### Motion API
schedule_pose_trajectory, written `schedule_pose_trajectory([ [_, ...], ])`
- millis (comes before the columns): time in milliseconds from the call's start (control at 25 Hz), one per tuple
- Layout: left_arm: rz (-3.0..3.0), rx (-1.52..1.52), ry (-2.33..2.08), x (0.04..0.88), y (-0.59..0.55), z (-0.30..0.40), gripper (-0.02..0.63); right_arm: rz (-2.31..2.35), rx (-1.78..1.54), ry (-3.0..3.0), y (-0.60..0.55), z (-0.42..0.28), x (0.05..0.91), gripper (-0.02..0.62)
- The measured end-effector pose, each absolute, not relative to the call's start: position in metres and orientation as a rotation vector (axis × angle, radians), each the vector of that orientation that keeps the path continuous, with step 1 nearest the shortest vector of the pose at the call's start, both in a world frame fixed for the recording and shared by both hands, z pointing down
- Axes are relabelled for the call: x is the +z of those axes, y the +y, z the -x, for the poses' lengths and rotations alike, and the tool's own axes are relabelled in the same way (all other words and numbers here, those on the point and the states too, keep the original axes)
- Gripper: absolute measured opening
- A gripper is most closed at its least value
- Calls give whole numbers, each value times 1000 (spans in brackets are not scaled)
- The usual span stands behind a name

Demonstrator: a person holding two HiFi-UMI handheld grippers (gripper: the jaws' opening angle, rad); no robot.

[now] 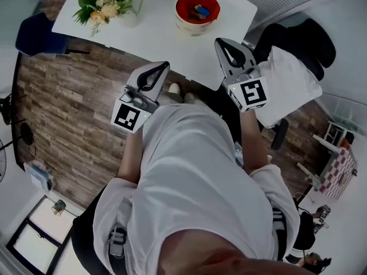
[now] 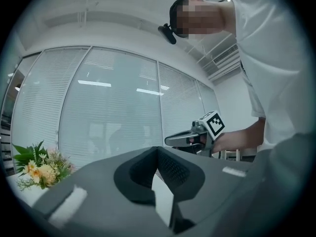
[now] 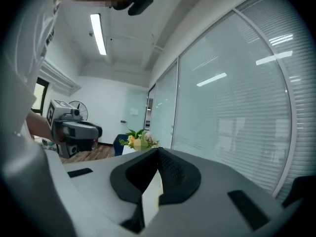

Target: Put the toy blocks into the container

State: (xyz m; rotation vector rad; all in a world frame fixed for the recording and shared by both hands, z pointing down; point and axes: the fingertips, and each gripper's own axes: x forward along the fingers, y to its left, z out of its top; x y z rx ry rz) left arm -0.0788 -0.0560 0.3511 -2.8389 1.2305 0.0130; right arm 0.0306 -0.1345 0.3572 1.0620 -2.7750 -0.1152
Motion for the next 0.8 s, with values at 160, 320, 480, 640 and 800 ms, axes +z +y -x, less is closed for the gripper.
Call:
schedule_pose_trajectory([
  [160,2852,31,1200,342,-54,68,-3,-1135,-155,-2897,-99,-36,328,2],
  [320,2876,67,1156,327,-43,53,-3,-1166,-160,-2975,-66,-40,314,2],
  [480,2890,138,1099,313,-27,44,-3,-1177,-137,-3011,-45,-38,311,0],
  [640,2860,154,1088,307,-10,46,-3,-1158,-169,-3002,-20,-28,310,0],
  [800,2864,187,1073,306,8,60,-3,-1174,-204,-2947,4,-10,308,0],
])
